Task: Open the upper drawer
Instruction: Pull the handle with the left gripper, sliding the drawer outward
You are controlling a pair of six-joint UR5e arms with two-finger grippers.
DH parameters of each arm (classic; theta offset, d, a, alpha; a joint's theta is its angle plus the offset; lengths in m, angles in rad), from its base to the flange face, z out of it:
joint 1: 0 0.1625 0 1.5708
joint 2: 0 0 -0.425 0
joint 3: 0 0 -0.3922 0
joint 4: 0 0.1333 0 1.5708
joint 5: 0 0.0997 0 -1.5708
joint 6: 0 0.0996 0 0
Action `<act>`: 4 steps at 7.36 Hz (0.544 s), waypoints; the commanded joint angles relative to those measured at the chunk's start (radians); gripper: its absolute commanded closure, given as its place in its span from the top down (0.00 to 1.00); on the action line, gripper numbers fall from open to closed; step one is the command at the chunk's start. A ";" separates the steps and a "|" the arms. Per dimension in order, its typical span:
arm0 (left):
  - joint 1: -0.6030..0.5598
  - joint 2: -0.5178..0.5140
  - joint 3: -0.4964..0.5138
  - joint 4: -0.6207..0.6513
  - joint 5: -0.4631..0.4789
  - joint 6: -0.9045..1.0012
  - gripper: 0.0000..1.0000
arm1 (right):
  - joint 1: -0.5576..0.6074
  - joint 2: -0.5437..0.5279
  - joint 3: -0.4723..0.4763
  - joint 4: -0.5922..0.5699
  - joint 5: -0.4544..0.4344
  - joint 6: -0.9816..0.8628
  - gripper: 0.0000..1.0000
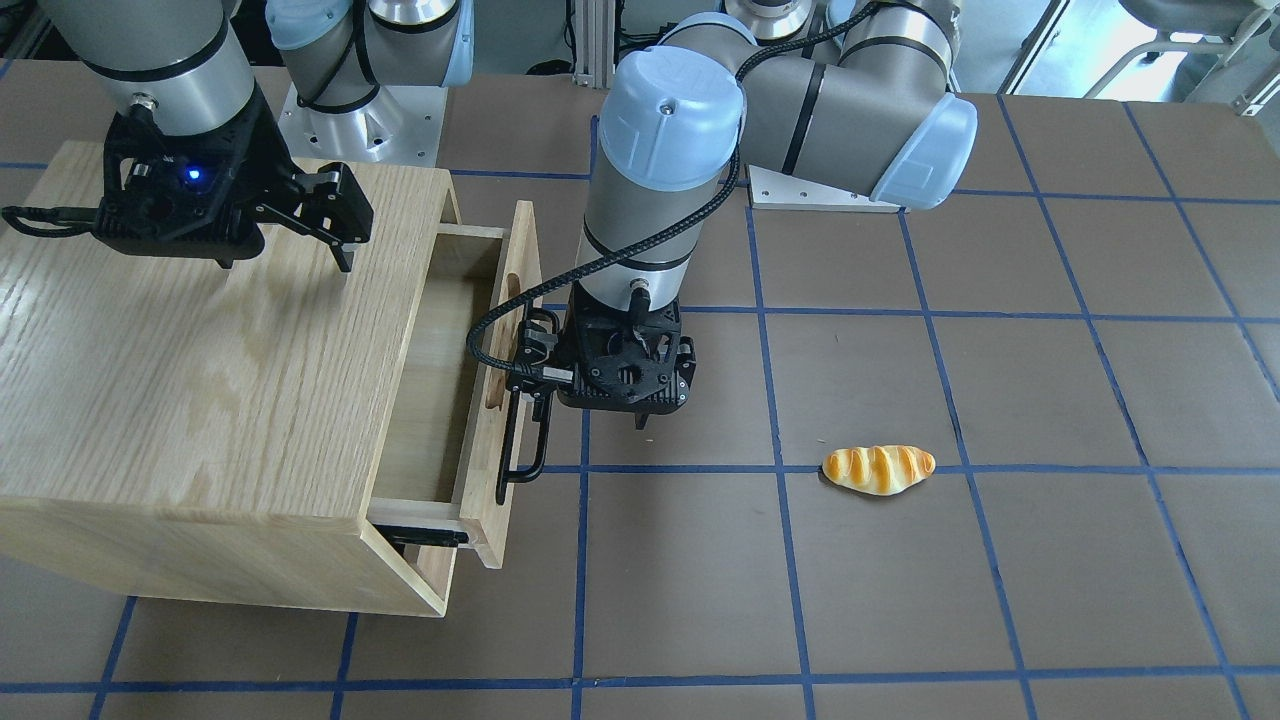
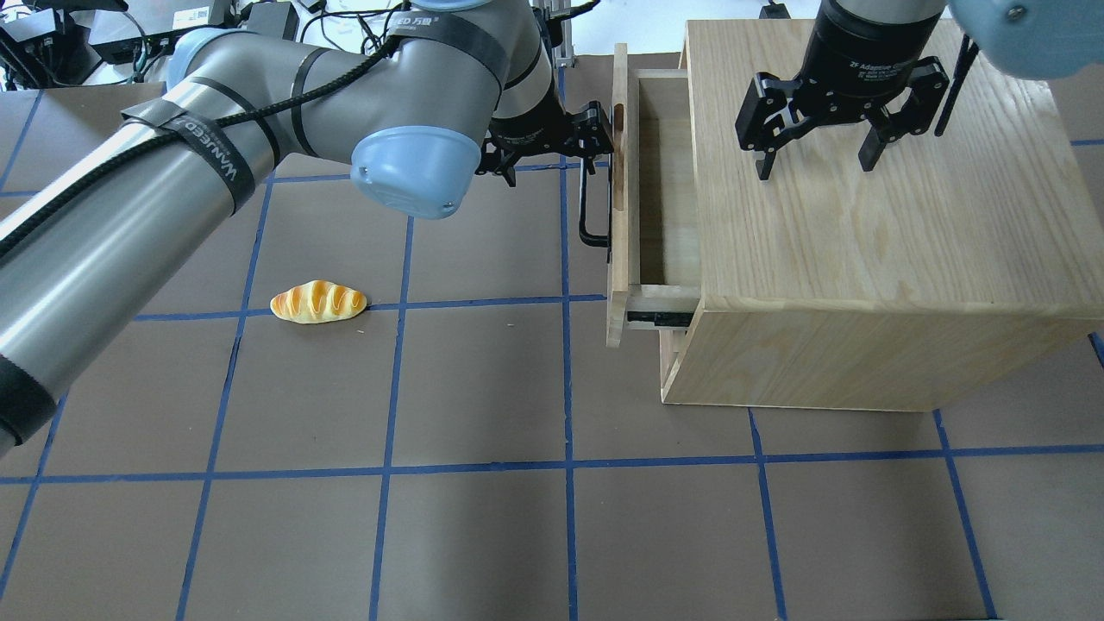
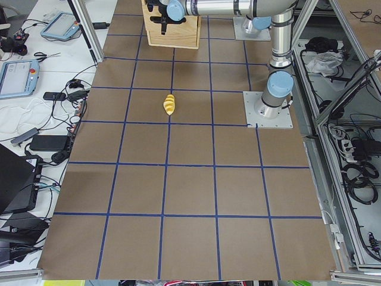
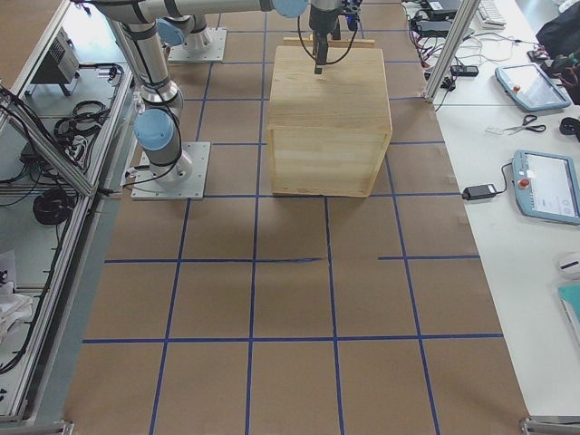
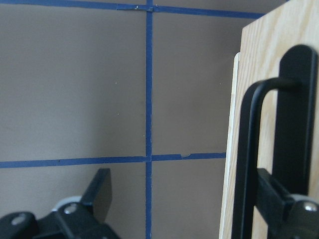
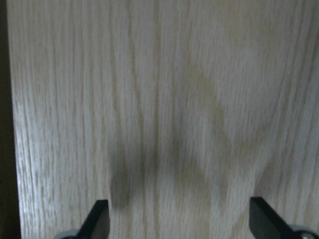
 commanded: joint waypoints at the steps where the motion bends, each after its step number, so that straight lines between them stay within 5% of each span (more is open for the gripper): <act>1: 0.001 -0.003 0.003 0.000 0.009 0.020 1.00 | 0.000 0.000 -0.001 0.000 0.000 0.001 1.00; 4: 0.033 0.000 0.001 -0.002 0.020 0.086 1.00 | 0.000 0.000 -0.001 0.000 0.000 -0.001 1.00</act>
